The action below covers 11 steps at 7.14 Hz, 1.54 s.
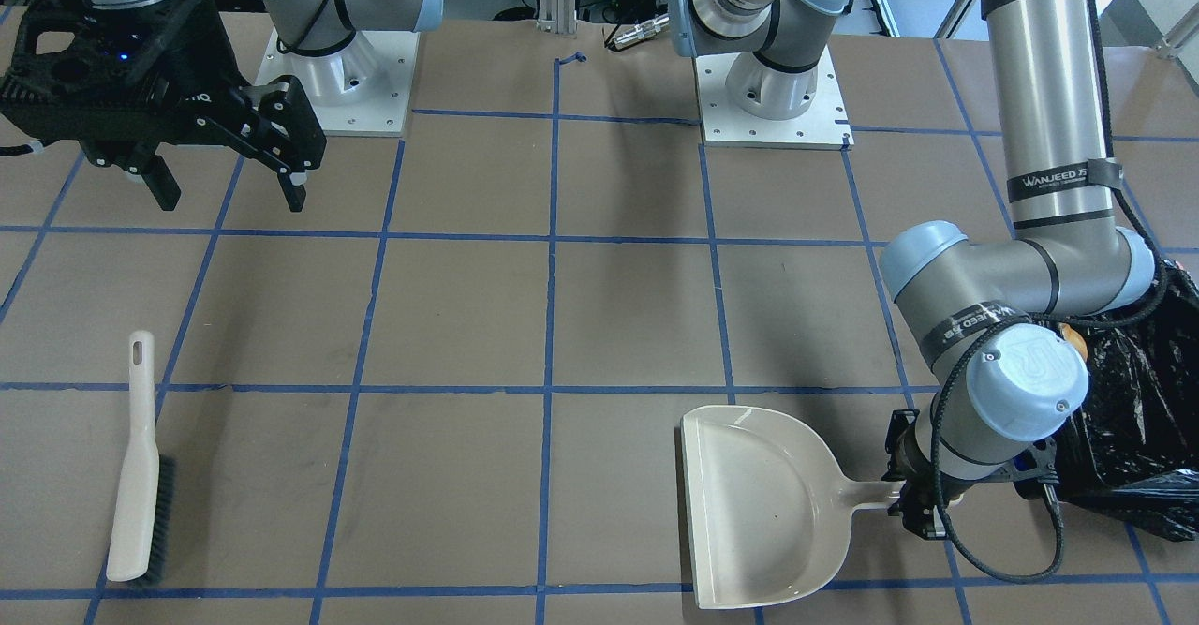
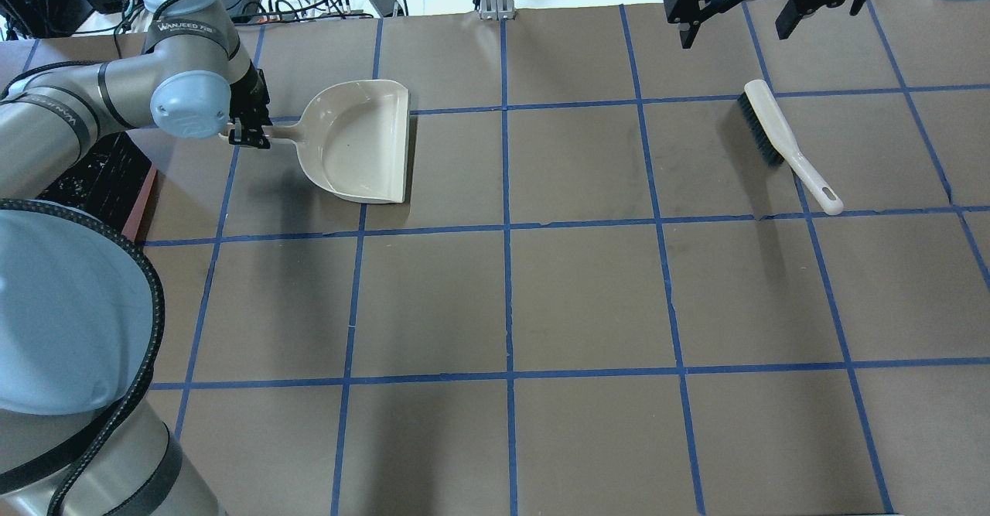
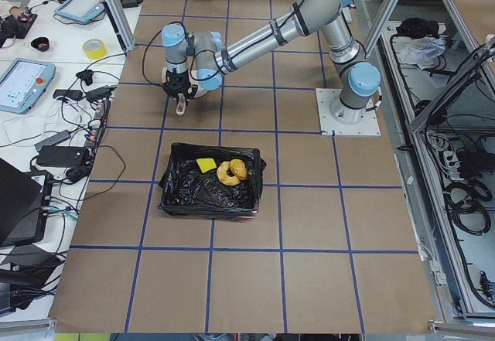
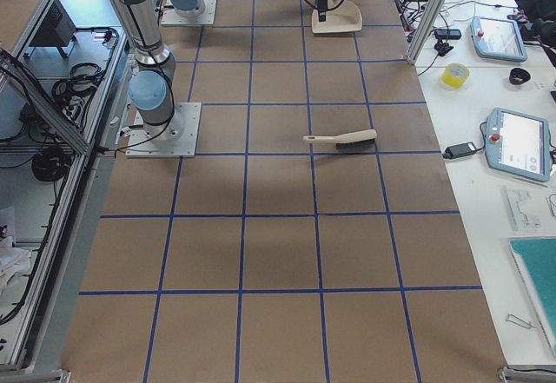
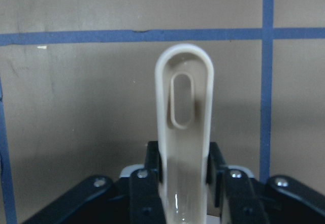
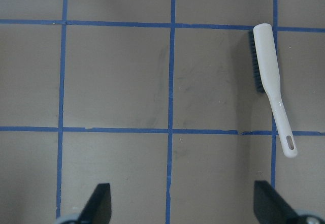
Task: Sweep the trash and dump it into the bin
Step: 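Set the dustpan down with the left gripper while the right releases the brush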
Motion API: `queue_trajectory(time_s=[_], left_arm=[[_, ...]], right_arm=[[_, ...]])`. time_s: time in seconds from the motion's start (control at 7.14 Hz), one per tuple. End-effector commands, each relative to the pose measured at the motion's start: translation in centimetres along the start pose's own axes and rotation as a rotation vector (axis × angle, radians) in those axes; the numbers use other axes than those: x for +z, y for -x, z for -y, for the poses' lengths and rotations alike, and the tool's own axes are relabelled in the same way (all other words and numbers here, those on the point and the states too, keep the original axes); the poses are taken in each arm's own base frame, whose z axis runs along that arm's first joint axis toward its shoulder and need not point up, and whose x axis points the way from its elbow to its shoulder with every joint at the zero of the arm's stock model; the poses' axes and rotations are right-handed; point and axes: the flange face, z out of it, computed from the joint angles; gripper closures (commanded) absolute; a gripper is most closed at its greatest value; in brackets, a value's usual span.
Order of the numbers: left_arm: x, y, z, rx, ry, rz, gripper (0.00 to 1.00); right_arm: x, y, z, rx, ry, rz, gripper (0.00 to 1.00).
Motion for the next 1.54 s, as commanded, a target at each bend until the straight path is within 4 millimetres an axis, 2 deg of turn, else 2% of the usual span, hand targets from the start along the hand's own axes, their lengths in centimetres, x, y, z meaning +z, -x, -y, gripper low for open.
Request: queue_trajectory(time_s=[0.0, 0.56, 0.7, 0.98, 1.4], left_arm=[[0.7, 0.3, -0.2, 0.021, 0.004, 0.018, 1.0], [0.5, 0.2, 0.0, 0.018, -0.006, 0.007, 0.99], [0.2, 0.2, 0.1, 0.014, -0.01, 0.002, 0.84], [-0.4, 0.3, 0.1, 0.016, -0.009, -0.006, 0.69], [-0.6, 0.7, 0.0, 0.002, -0.008, 0.005, 0.66]], right_arm=[[0.2, -0.1, -0.2, 0.006, 0.008, 0.015, 0.0], [0.5, 0.1, -0.6, 0.03, 0.041, 0.03, 0.0], [0.5, 0.1, -0.6, 0.029, 0.041, 0.03, 0.0], [0.5, 0.1, -0.6, 0.029, 0.043, 0.03, 0.0], [0.5, 0.1, -0.6, 0.029, 0.039, 0.03, 0.0]])
